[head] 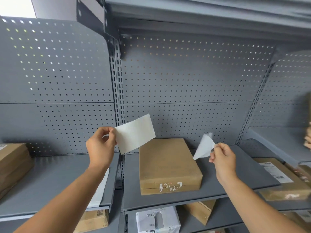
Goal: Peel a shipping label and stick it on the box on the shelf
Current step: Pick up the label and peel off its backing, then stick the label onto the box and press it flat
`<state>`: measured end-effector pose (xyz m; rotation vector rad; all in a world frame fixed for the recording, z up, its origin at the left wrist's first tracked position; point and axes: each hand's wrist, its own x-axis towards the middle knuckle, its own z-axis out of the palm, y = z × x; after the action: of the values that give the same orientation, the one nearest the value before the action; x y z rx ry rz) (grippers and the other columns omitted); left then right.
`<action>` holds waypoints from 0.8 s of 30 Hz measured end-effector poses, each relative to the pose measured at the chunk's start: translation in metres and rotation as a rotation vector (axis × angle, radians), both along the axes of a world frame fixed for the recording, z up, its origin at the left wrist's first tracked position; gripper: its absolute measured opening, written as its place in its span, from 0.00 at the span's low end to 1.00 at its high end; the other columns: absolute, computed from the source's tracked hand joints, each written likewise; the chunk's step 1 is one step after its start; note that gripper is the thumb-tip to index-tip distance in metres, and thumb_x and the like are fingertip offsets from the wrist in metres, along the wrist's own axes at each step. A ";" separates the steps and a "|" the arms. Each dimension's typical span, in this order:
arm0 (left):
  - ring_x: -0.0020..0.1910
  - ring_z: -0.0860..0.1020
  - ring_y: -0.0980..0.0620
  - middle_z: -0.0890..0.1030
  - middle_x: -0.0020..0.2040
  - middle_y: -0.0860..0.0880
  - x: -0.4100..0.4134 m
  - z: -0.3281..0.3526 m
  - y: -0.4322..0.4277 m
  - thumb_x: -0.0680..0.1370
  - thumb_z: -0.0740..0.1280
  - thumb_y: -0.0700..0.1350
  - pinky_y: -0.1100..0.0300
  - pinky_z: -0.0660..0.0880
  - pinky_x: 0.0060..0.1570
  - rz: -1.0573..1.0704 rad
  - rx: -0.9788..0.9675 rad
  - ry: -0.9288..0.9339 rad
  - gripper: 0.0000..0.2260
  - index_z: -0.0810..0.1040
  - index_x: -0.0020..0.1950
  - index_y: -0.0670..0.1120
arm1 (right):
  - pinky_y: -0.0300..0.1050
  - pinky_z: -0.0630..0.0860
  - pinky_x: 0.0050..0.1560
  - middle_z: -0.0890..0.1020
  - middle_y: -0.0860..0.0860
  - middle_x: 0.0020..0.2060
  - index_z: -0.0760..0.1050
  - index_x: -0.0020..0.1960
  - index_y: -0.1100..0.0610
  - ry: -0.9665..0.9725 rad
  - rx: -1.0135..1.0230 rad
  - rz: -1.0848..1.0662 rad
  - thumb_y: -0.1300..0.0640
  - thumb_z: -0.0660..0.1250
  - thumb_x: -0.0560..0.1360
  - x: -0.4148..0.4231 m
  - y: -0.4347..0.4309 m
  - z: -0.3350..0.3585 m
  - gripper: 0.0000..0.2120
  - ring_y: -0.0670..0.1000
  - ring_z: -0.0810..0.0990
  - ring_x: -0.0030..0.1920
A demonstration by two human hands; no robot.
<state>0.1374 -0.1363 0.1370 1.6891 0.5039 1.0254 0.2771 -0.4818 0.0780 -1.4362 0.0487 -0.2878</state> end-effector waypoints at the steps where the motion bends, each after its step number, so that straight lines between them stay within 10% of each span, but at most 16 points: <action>1: 0.41 0.87 0.49 0.86 0.43 0.50 0.001 0.000 -0.004 0.81 0.67 0.44 0.50 0.84 0.45 -0.009 0.020 0.003 0.06 0.82 0.46 0.48 | 0.46 0.74 0.35 0.73 0.53 0.31 0.75 0.48 0.56 0.011 0.004 -0.011 0.64 0.60 0.82 0.004 -0.004 -0.004 0.08 0.49 0.70 0.29; 10: 0.39 0.86 0.50 0.85 0.39 0.50 0.023 0.001 -0.057 0.81 0.69 0.42 0.69 0.78 0.39 -0.078 0.164 -0.016 0.06 0.82 0.45 0.49 | 0.36 0.82 0.32 0.78 0.59 0.35 0.75 0.53 0.66 0.116 -0.038 -0.099 0.65 0.61 0.82 0.039 -0.042 -0.040 0.05 0.54 0.78 0.32; 15: 0.35 0.84 0.51 0.86 0.39 0.49 0.035 -0.007 -0.072 0.81 0.69 0.44 0.49 0.85 0.48 -0.109 0.138 -0.015 0.05 0.83 0.47 0.48 | 0.37 0.82 0.30 0.80 0.62 0.39 0.76 0.53 0.67 0.160 -0.088 -0.091 0.66 0.62 0.81 0.058 -0.054 -0.053 0.05 0.55 0.80 0.34; 24: 0.40 0.85 0.56 0.85 0.45 0.61 0.046 -0.012 -0.078 0.80 0.69 0.44 0.56 0.81 0.48 -0.141 0.114 -0.002 0.05 0.83 0.46 0.51 | 0.41 0.83 0.35 0.84 0.60 0.45 0.80 0.56 0.63 0.253 -0.061 -0.068 0.68 0.65 0.79 0.069 -0.061 -0.061 0.08 0.54 0.83 0.37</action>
<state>0.1838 -0.2139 0.1249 1.7975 0.3250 0.9687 0.3463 -0.5424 0.0169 -1.5273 0.2974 -0.1636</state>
